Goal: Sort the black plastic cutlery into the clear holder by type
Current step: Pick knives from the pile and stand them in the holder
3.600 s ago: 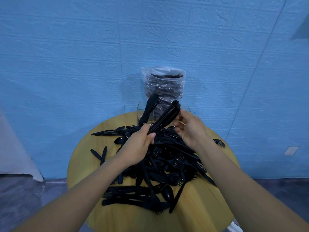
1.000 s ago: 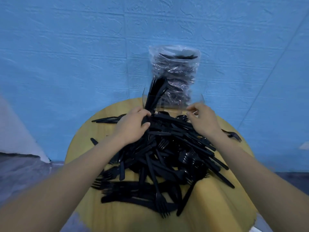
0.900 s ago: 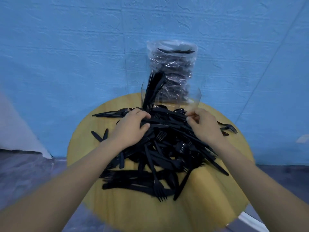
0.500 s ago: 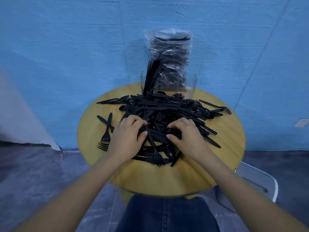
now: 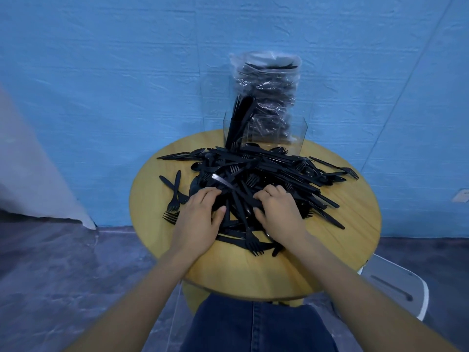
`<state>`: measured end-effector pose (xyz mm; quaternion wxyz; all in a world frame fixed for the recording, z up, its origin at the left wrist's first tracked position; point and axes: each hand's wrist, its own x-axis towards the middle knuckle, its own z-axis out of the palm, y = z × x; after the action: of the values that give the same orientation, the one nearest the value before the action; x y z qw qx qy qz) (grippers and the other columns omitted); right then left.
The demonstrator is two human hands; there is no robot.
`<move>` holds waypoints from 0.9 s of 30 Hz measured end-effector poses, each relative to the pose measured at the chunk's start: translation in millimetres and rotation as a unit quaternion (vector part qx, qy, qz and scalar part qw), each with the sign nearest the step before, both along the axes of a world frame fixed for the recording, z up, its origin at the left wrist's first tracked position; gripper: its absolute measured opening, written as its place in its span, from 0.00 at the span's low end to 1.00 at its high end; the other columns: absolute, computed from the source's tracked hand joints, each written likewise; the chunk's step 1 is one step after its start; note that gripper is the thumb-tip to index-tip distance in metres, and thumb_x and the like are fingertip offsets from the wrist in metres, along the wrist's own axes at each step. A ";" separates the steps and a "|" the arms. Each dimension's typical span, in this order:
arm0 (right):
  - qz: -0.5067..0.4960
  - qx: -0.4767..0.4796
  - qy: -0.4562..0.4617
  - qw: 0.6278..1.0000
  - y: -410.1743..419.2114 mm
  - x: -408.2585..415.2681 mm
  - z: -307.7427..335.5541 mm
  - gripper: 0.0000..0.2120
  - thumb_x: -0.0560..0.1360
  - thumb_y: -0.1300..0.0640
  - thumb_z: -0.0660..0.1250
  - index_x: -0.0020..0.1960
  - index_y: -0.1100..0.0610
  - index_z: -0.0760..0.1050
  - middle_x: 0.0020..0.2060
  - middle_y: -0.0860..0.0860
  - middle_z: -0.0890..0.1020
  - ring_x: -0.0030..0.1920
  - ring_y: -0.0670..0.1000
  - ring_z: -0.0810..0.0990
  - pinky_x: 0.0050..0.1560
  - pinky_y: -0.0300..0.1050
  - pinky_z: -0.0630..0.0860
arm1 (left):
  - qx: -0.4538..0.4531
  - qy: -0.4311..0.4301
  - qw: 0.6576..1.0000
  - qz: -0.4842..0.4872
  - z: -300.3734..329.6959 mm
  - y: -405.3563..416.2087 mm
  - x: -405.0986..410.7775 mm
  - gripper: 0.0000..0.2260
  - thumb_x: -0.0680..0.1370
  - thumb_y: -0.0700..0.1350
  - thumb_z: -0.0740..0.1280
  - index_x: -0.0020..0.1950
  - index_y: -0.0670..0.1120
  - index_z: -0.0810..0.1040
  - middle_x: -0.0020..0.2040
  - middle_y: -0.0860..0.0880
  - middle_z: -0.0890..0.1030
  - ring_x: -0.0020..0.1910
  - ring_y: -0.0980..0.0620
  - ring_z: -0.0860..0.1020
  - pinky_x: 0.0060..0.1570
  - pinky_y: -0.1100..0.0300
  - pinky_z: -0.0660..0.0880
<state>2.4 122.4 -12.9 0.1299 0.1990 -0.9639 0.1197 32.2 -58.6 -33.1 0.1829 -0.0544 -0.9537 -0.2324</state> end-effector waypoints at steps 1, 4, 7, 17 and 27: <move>-0.005 -0.011 -0.005 1.000 0.5 -1.9 0.3 0.13 0.79 0.55 0.61 0.63 0.56 0.73 0.57 0.50 0.74 0.58 0.52 0.69 0.58 0.44 0.66 | 0.000 -0.002 1.000 0.002 0.2 0.1 -1.3 0.18 0.81 0.50 0.58 0.70 0.47 0.68 0.68 0.52 0.70 0.66 0.53 0.68 0.65 0.57 0.65; -0.029 -0.104 -0.034 0.994 2.9 -7.5 3.8 0.06 0.78 0.59 0.62 0.53 0.57 0.75 0.51 0.50 0.76 0.54 0.52 0.70 0.55 0.44 0.68 | -0.011 -0.002 1.000 0.013 -0.6 1.0 -3.5 0.19 0.81 0.51 0.56 0.71 0.48 0.66 0.68 0.52 0.70 0.66 0.54 0.67 0.64 0.60 0.63; -0.047 -0.184 -0.067 0.980 5.8 -13.3 10.2 0.02 0.77 0.60 0.64 0.46 0.54 0.73 0.46 0.48 0.75 0.51 0.50 0.73 0.50 0.41 0.68 | -0.015 0.006 1.000 0.009 -1.0 1.8 -3.3 0.19 0.82 0.51 0.55 0.71 0.48 0.66 0.68 0.52 0.70 0.66 0.54 0.68 0.63 0.61 0.64; 0.050 -0.260 -0.113 0.958 10.7 0.5 26.4 0.07 0.78 0.61 0.64 0.53 0.54 0.79 0.45 0.46 0.78 0.46 0.45 0.76 0.47 0.37 0.70 | -0.015 0.173 0.983 0.060 -1.5 4.3 1.6 0.19 0.78 0.48 0.65 0.67 0.44 0.69 0.63 0.44 0.71 0.62 0.48 0.67 0.62 0.50 0.68; 0.011 -0.391 -0.130 0.911 13.5 -7.2 26.6 0.15 0.73 0.59 0.71 0.58 0.54 0.71 0.40 0.48 0.79 0.39 0.46 0.76 0.43 0.35 0.75 | -0.036 0.140 0.987 0.069 0.1 0.6 -0.4 0.17 0.82 0.52 0.50 0.42 0.45 0.73 0.33 0.52 0.73 0.32 0.51 0.72 0.38 0.55 0.70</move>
<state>-4.8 135.9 13.7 0.0692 0.1256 -0.8462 0.5132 31.8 -58.0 -33.0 0.3282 -0.0273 -0.9280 -0.1745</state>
